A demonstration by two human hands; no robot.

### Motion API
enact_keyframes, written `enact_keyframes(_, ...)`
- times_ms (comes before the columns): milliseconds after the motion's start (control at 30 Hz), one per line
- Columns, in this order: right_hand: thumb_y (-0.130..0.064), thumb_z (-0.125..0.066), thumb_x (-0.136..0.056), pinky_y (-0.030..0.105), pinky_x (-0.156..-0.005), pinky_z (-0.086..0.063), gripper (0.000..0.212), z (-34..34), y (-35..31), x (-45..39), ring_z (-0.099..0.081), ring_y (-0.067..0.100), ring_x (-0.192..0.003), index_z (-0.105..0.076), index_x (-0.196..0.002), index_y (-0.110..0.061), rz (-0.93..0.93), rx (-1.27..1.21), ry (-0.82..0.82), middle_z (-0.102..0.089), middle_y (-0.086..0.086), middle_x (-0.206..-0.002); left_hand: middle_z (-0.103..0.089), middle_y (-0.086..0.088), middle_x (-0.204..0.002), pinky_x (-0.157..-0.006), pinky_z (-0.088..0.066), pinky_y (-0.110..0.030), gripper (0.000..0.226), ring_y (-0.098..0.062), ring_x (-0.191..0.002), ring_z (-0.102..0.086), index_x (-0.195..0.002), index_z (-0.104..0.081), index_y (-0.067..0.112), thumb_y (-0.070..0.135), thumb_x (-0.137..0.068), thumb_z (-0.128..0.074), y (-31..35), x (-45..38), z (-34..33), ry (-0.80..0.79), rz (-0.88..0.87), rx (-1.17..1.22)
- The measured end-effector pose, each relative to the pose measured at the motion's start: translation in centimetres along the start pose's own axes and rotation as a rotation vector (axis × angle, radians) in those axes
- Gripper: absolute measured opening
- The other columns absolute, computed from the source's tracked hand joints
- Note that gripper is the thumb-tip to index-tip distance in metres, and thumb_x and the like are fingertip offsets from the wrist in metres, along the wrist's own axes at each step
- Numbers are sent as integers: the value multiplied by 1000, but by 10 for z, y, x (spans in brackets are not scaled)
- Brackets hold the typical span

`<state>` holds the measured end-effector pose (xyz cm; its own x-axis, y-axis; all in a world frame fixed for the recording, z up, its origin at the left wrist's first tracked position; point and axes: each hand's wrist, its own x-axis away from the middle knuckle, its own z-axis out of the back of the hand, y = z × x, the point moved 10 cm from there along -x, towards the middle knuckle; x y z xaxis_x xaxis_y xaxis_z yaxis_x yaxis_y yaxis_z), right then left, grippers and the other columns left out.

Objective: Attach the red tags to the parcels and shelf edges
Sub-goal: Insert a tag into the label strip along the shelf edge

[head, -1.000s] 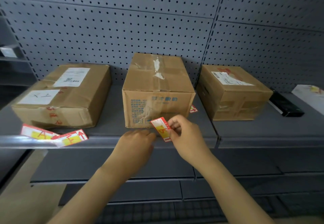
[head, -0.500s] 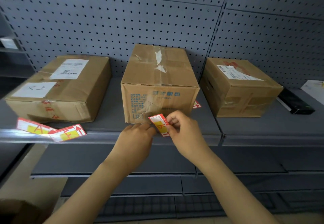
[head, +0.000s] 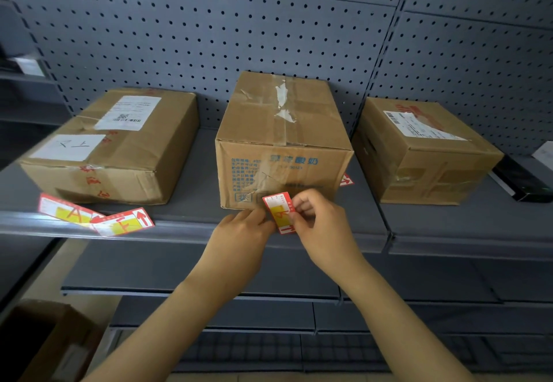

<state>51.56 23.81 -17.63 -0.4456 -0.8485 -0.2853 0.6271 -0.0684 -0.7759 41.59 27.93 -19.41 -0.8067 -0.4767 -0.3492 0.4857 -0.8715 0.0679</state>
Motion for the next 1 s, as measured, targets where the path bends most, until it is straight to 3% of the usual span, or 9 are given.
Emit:
enact_keyframes(300,-5,-63,-86,5,-64,-47,17,4,2,1,-59,-3,-78,-57,-86,-21,-3,16,13,-61,-10,-82,-67,7,-67,-59,-52,-27,34,-17,-62,-64,-75,-74,26,9,-45,-77,3,6,-6,-60,-39,-86)
enact_keyframes(433,-6,-63,-87,14,-67,-52,12,3,3,3,-62,4,-79,-59,-90,-18,5,44,11,-64,-5,-87,-68,6,-65,-59,-51,-29,36,-17,-62,-64,-75,-73,25,10,-44,-78,4,6,-5,-71,-32,-99)
enact_keyframes(733,-7,-65,-85,15,-69,-52,12,-1,-8,3,-62,6,-79,-61,-89,-17,45,49,27,-65,-6,-87,-66,-3,-75,-54,-52,-31,40,-23,-64,-64,-74,-71,18,5,-39,-83,4,6,-1,-42,35,-67)
enact_keyframes(800,-7,-65,-85,19,-68,-54,12,-3,-9,2,-62,6,-79,-61,-89,-17,59,81,10,-66,-5,-87,-67,-1,-75,-51,-50,-30,40,-22,-60,-63,-72,-70,20,4,-37,-82,4,7,-1,-54,37,-55)
enact_keyframes(933,-13,-63,-84,38,-68,-55,11,-15,-9,4,-61,12,-81,-61,-91,-21,108,246,-80,-67,-4,-86,-66,-1,-75,-47,-48,-31,43,-21,-55,-61,-74,-71,22,2,-37,-80,2,9,-3,-86,52,-30)
enact_keyframes(1000,-15,-62,-85,39,-70,-53,10,-19,-12,5,-56,13,-87,-61,-92,-23,133,331,-96,-65,-5,-88,-66,-1,-76,-49,-49,-30,39,-21,-55,-61,-74,-71,21,3,-41,-80,2,10,-5,-110,56,-44)
